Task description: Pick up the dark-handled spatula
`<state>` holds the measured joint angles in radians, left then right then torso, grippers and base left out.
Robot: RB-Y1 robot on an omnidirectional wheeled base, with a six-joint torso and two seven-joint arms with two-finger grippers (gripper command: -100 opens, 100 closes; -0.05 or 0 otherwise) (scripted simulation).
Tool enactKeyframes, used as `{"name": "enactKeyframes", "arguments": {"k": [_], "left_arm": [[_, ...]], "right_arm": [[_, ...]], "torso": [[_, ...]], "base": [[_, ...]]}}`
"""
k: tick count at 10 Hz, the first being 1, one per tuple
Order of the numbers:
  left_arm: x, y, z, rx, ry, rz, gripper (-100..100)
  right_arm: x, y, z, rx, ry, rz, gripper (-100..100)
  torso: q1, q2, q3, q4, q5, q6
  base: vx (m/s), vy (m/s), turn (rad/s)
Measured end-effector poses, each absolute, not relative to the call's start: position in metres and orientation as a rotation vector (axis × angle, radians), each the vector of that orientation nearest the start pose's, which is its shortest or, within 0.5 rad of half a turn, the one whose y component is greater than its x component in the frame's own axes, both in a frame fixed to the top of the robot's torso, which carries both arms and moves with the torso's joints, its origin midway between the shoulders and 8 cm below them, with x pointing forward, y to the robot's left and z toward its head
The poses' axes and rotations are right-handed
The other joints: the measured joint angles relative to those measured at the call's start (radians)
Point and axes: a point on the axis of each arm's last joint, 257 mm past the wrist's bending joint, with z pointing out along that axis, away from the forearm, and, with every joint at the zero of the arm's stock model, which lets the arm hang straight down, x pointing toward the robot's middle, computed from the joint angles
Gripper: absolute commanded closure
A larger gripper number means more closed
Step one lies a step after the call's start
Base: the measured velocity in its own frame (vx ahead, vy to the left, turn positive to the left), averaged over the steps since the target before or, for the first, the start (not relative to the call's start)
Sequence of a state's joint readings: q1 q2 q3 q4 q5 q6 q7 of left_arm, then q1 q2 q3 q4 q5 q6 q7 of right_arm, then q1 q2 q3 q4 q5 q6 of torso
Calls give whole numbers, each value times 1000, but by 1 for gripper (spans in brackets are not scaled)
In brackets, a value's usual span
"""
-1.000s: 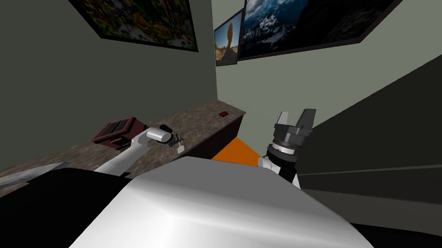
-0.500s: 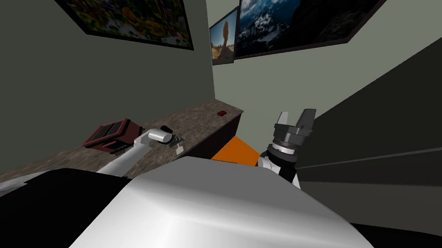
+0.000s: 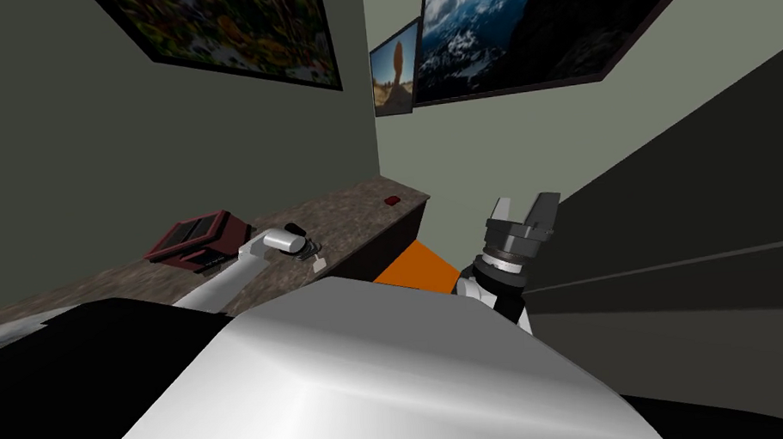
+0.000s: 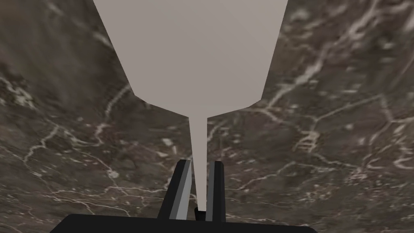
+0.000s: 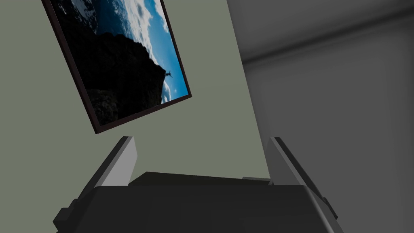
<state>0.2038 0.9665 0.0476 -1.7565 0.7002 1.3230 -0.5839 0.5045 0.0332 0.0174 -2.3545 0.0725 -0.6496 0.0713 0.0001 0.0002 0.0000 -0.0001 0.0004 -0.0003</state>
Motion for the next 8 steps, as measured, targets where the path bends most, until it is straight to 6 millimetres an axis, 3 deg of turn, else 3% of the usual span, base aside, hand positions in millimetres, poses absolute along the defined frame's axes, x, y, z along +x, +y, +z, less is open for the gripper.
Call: {"name": "enactKeyframes", "arguments": {"k": [1, 2, 3, 7, 8], "left_arm": [[296, 521, -350, -1222, 2556, 180, 100], [296, 521, -350, -1222, 2556, 180, 0], [296, 521, -350, -1222, 2556, 180, 100], [297, 511, -333, -1164, 2582, 169, 100], [296, 511, -332, -1163, 2583, 170, 0]], "right_arm": [[300, -259, 80, 437, 488, 1246, 0], [300, -259, 80, 437, 488, 1246, 0], [300, -259, 80, 437, 488, 1246, 0], [300, -259, 80, 437, 488, 1246, 0], [300, -259, 80, 437, 488, 1246, 0]], "torso": [[0, 0, 0, 0, 0, 0], [0, 0, 0, 0, 0, 0], [0, 0, 0, 0, 0, 0], [-2, -4, -2, -1, -1, 0], [-1, -2, -1, -1, 0, 0]], "base": [[0, 0, 0], [0, 0, 0], [33, -13, 191], [48, -22, 100], [0, 0, 0]]}}
